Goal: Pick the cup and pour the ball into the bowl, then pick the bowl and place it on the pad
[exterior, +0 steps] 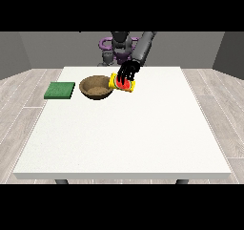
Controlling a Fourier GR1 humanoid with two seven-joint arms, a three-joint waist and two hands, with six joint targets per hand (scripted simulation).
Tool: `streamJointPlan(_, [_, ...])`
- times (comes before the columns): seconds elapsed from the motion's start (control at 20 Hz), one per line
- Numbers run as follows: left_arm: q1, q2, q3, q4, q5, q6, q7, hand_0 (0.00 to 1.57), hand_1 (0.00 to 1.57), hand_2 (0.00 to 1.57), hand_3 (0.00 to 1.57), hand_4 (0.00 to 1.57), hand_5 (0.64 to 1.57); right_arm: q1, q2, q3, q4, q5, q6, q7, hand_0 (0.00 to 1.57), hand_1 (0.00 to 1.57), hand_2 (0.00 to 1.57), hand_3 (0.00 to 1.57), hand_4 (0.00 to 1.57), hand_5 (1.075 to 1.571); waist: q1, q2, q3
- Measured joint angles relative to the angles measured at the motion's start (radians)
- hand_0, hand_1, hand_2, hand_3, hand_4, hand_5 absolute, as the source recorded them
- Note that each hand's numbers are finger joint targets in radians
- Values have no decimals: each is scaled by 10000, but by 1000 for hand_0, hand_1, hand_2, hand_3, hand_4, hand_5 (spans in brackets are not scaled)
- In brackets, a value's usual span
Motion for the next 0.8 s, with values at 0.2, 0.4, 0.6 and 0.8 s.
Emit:
streamJointPlan(0.2, [-231, -693, -1281, 811, -1652, -130, 1357, 1438, 1438, 1523, 1543, 928, 1484, 107, 166, 123, 467, 231, -80, -117, 0, 0, 0, 0, 381, 1566, 192, -493, 2])
streamJointPlan(0.4, [-658, -1075, -2621, 1498, -3250, -794, 2459, 1494, 1494, 1571, 1571, 963, 1525, 269, 165, 17, 1026, 320, -60, -227, 0, 0, 0, 0, 375, 1566, 443, -1054, 6])
streamJointPlan(0.6, [-1120, -1576, -3858, 1874, -4661, -1730, 3611, 1503, 1503, 1571, 1571, 1057, 1505, 360, 213, 11, 1497, 401, -16, -354, 0, 0, 0, 0, 373, 1566, 621, -1431, 1])
streamJointPlan(0.8, [-1006, -1872, -4662, 1159, -5490, -2973, 4438, 1497, 1497, 1571, 1571, 1051, 1511, 259, 200, -87, 2164, 504, 117, -746, 0, 0, 0, 0, 386, 1566, 701, -1609, -8])
